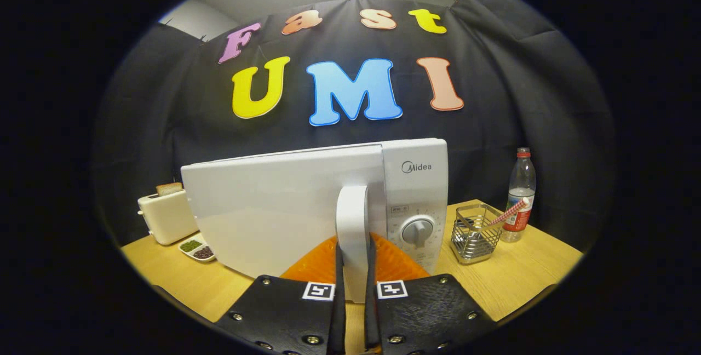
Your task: Open the microwave, put the food inside, and close the microwave door.
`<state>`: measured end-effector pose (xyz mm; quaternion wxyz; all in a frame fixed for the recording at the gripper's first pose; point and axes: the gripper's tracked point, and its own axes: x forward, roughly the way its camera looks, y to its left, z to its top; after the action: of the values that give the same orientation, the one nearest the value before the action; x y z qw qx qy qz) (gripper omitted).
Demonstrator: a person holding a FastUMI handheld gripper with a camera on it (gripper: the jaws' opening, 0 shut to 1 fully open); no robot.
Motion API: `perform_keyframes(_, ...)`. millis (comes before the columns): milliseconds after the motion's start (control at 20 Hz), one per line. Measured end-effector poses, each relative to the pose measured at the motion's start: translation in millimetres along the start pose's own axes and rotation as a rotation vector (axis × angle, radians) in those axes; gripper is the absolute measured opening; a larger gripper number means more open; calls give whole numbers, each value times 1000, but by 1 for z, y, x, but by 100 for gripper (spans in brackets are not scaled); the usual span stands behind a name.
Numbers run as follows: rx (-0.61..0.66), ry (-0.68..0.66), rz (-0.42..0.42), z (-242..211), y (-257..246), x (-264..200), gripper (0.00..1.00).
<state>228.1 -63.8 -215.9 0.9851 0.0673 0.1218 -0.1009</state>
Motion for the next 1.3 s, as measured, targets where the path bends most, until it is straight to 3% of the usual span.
perform_keyframes(650,28,46,341,-28,141,-146,13)
perform_keyframes(1050,-157,-64,275,-52,247,-190,12)
perform_keyframes(1300,-183,-76,174,-57,272,-194,13)
